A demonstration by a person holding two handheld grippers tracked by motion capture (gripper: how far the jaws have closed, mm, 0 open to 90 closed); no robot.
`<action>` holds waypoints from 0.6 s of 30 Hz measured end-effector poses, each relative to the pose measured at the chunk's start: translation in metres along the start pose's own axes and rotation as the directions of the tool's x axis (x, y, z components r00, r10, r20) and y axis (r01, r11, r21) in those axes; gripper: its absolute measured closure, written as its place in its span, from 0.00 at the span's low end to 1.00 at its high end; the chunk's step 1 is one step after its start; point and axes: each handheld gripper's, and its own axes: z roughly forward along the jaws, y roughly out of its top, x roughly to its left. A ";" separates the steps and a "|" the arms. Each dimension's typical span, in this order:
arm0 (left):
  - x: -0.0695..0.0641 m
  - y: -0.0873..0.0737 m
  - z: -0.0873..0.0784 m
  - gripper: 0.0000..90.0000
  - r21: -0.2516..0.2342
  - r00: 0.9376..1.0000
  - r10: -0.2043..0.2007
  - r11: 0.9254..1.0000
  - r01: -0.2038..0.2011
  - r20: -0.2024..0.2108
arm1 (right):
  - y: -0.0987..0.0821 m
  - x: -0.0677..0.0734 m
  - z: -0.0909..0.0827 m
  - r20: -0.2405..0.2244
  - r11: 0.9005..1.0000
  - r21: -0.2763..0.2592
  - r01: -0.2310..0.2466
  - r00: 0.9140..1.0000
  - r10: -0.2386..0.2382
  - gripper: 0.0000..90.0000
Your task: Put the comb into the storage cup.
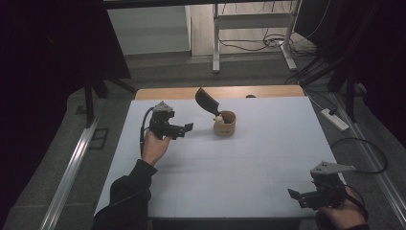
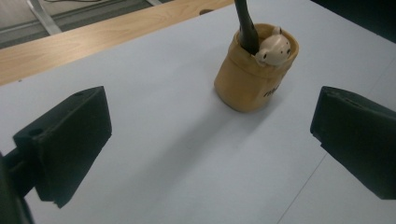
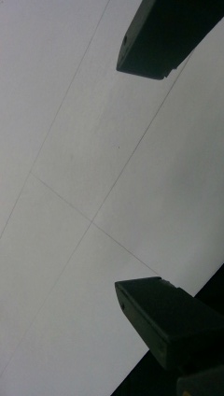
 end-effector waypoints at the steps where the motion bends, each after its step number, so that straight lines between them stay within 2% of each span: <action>1: 0.000 -0.001 0.000 0.00 0.003 1.000 0.002 1.000 -0.002 0.002 | 0.000 0.000 0.000 0.000 1.000 -0.002 -0.001 1.000 0.001 0.00; 18: -0.009 -0.007 -0.003 0.00 0.026 1.000 0.006 1.000 -0.006 -0.002 | 0.000 0.000 -0.001 -0.002 1.000 -0.013 0.007 1.000 -0.007 0.00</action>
